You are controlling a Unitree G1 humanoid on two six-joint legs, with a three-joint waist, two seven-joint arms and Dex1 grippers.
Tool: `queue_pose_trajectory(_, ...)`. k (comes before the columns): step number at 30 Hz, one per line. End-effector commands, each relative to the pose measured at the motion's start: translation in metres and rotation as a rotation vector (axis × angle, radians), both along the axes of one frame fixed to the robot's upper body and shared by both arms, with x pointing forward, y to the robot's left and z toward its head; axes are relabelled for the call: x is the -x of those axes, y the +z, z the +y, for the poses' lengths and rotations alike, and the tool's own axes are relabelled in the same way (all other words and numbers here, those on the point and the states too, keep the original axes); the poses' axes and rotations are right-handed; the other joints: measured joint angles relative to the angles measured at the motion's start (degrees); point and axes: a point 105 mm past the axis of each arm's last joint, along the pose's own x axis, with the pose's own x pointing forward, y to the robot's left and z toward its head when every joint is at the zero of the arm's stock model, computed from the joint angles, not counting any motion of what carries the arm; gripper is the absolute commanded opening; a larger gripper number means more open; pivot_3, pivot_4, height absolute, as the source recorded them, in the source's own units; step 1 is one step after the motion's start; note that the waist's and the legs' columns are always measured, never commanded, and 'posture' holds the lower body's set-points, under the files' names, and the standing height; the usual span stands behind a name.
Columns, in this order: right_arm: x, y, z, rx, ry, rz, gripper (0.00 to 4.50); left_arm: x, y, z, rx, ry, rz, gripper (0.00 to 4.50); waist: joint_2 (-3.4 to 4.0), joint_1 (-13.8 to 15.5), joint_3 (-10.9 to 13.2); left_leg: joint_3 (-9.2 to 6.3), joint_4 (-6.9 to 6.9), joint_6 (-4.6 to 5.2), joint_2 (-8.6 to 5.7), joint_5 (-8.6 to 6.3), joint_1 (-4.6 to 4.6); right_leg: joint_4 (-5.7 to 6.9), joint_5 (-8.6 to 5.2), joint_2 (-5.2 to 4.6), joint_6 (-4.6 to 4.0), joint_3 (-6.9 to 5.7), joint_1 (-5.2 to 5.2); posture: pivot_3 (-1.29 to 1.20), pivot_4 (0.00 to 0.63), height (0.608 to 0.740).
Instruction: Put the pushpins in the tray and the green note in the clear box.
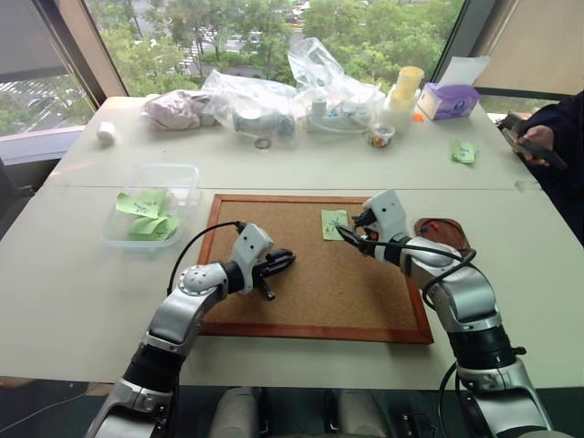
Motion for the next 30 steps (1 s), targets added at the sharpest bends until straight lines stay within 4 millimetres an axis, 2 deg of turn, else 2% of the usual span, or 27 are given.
queue_pose_trajectory(1,-0.003,0.007,0.007,0.004,0.03,-0.04,2.25,0.006,-0.03,0.011,-0.063,0.037,0.114,0.6,0.0,-0.02,0.0,0.0,0.0,0.0,0.0,0.0,0.0,0.0,0.0,0.0,0.0,0.0,0.0,0.0,0.15,0.74)
queue_pose_trajectory(5,-0.003,0.003,0.007,0.017,0.037,-0.034,2.25,0.006,-0.03,0.013,-0.066,0.043,0.113,0.6,0.0,-0.04,0.0,0.01,0.0,-0.01,0.01,0.0,0.0,0.0,0.0,0.0,0.0,0.0,-0.01,0.0,0.15,0.74)
queue_pose_trajectory(8,-0.002,-0.001,0.007,0.026,0.044,-0.025,1.41,0.006,-0.03,0.014,-0.066,0.046,0.113,0.6,0.0,-0.03,0.0,0.01,0.0,-0.01,0.01,0.01,0.0,0.0,0.0,0.0,0.0,0.0,-0.01,0.0,0.15,0.74)
queue_pose_trajectory(10,-0.001,-0.004,0.007,0.028,0.045,-0.015,0.35,0.006,-0.03,0.014,-0.065,0.048,0.113,0.6,0.0,-0.04,0.0,0.01,0.0,-0.01,0.02,0.01,0.0,0.0,0.0,0.0,0.0,0.0,-0.01,0.0,0.15,0.74)
queue_pose_trajectory(11,-0.001,-0.005,0.007,0.033,0.045,-0.012,0.04,0.006,-0.03,0.014,-0.066,0.048,0.113,0.6,0.0,-0.05,0.0,0.01,0.0,-0.01,0.02,0.01,0.0,0.01,0.0,0.0,0.0,0.0,-0.01,0.0,0.15,0.74)
queue_pose_trajectory(15,0.002,-0.01,0.007,0.056,0.057,0.007,0.04,0.006,-0.03,0.014,-0.065,0.05,0.113,0.6,0.0,-0.05,0.0,0.01,0.0,-0.02,0.02,0.01,0.0,0.0,0.0,0.0,0.0,0.0,-0.01,0.0,0.15,0.74)
queue_pose_trajectory(20,0.004,-0.002,0.005,0.032,0.048,-0.002,0.04,0.005,-0.03,0.014,-0.065,0.05,0.113,0.6,0.0,-0.04,0.0,0.01,0.0,-0.02,0.02,0.01,0.0,0.0,0.0,0.0,-0.01,0.0,-0.01,0.0,0.15,0.74)
queue_pose_trajectory(25,0.002,0.034,0.003,-0.078,0.012,-0.084,0.04,0.006,-0.031,0.013,-0.065,0.047,0.117,0.6,0.02,0.0,0.01,0.01,-0.01,-0.02,0.02,0.01,-0.02,0.0,0.0,-0.02,0.0,0.0,-0.03,0.0,0.15,0.74)
queue_pose_trajectory(30,0.006,0.054,-0.004,-0.098,-0.003,-0.117,0.04,0.007,-0.033,0.012,-0.068,0.04,0.124,0.6,0.02,-0.01,0.02,0.01,-0.01,-0.02,0.02,0.01,-0.06,0.0,0.0,-0.03,0.0,0.0,-0.08,0.0,0.15,0.74)
